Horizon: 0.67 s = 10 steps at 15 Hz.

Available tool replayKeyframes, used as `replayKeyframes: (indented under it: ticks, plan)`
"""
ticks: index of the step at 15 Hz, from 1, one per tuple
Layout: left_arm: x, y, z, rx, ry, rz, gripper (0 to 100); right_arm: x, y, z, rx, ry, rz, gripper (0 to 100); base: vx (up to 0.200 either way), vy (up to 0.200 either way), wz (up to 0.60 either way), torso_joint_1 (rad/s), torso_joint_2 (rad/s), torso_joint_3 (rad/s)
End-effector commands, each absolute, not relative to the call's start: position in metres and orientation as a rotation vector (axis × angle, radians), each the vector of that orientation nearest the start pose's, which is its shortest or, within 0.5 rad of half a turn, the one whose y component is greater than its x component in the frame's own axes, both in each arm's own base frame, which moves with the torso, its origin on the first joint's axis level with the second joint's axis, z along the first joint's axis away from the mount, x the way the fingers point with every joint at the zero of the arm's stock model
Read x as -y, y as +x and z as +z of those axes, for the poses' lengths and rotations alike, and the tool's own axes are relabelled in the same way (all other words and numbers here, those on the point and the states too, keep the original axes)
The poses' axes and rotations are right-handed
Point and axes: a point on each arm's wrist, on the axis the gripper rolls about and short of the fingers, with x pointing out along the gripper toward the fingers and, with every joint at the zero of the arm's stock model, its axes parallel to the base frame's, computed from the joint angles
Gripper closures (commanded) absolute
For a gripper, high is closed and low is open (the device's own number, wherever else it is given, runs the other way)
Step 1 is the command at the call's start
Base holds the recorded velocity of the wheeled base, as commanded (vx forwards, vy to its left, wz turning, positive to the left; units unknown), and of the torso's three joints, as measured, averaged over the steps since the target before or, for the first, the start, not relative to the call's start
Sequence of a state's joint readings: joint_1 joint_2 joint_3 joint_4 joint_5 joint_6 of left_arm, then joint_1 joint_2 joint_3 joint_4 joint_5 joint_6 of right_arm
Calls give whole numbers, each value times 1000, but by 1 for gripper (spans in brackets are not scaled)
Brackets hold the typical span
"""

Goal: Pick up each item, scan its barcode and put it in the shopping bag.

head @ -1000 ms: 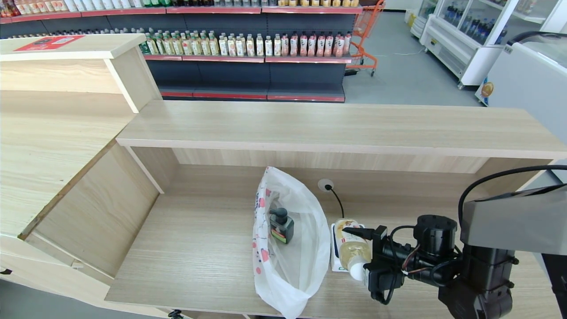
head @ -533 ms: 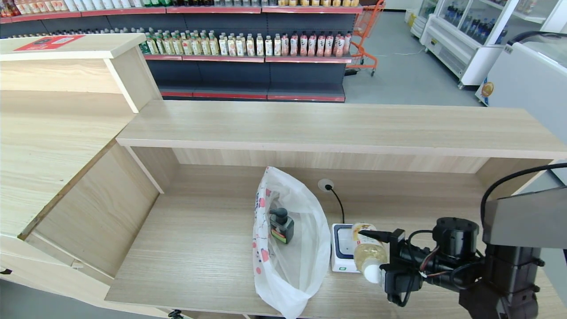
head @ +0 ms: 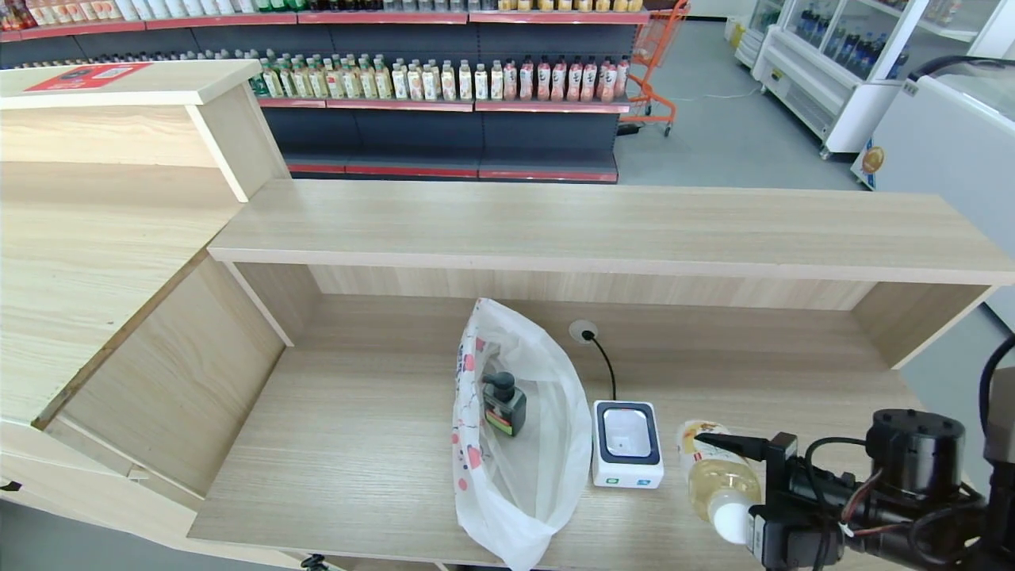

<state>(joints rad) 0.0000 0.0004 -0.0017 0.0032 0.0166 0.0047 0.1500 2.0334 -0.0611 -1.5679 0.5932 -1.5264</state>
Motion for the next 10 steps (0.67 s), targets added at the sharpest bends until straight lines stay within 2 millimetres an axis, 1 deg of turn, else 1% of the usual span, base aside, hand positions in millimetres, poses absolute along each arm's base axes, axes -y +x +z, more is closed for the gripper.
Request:
replayKeyframes:
  ticks: [1,4,6,7,8,10]
  plan:
    - [0,-23,76,-2,5,17,0,-42,203,56,266,-1351,841,100,0,0,0,0,0,0]
    - [0,-23,76,-2,5,17,0,-45,197,73,327,-1332,801,100,0,0,0,0,0,0]
    - [0,-23,76,-2,5,17,0,-44,194,81,326,-1287,773,100,0,0,0,0,0,0]
    - [0,-23,76,-2,5,17,0,-43,191,89,289,-1224,713,100,0,0,0,0,0,0]
    - [0,-23,76,-2,5,17,0,-45,188,96,289,-1181,688,100,0,0,0,0,0,0]
    - [0,-23,76,-2,3,17,0,-54,177,101,272,-1095,750,100,0,0,0,0,0,0]
